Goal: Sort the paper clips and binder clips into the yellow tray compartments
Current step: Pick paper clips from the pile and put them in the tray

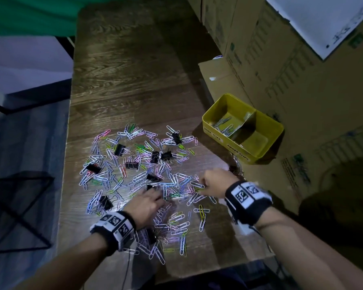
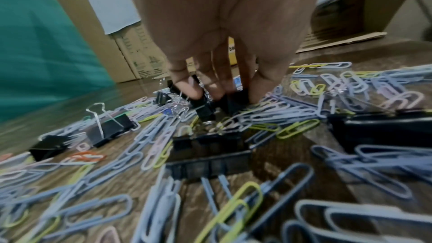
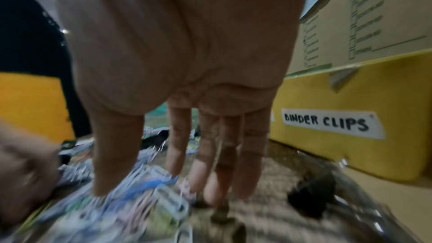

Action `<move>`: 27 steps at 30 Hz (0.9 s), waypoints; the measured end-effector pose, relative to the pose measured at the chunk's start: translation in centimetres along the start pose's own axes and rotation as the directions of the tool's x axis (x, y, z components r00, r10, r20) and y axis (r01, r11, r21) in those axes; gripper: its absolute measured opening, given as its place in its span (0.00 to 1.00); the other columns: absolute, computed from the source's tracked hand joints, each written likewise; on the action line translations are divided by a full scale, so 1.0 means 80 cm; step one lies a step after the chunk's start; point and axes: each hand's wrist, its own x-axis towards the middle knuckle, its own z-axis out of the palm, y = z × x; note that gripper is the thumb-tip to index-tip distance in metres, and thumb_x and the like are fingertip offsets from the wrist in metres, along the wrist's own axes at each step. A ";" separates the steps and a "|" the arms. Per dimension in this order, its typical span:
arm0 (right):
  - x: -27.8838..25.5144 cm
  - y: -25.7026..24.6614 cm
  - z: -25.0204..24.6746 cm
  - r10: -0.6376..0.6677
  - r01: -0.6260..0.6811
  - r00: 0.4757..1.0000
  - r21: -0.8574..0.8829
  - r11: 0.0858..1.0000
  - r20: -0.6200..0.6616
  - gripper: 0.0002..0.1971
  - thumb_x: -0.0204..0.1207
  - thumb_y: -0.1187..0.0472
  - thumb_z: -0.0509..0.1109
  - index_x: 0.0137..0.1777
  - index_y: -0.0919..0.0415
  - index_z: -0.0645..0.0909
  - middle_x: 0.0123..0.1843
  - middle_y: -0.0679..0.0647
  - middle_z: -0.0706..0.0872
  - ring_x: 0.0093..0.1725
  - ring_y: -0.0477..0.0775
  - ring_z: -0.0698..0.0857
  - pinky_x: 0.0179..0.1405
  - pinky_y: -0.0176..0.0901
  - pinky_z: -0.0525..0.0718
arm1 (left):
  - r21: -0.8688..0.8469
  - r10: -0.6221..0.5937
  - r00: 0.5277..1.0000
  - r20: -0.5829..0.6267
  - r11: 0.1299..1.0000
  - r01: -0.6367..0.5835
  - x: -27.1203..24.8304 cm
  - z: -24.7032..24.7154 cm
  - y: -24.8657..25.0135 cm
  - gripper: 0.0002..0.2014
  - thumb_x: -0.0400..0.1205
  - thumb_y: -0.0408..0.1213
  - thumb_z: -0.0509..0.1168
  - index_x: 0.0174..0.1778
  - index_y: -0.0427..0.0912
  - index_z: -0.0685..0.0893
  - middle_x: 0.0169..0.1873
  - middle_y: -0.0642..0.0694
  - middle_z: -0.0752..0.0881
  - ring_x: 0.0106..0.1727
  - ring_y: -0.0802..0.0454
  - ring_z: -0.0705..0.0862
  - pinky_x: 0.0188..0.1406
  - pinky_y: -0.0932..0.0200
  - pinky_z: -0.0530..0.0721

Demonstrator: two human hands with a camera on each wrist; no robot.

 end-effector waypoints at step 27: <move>0.010 -0.036 0.101 0.123 -0.084 0.965 0.171 0.982 -0.232 0.25 0.75 0.64 0.72 0.72 0.59 0.71 0.66 0.62 0.72 0.63 0.64 0.80 0.61 0.57 0.81 | -0.177 -0.098 0.995 -0.012 0.980 0.095 0.082 0.003 0.043 0.14 0.77 0.29 0.65 0.59 0.43 0.79 0.61 0.42 0.78 0.53 0.42 0.83 0.55 0.47 0.82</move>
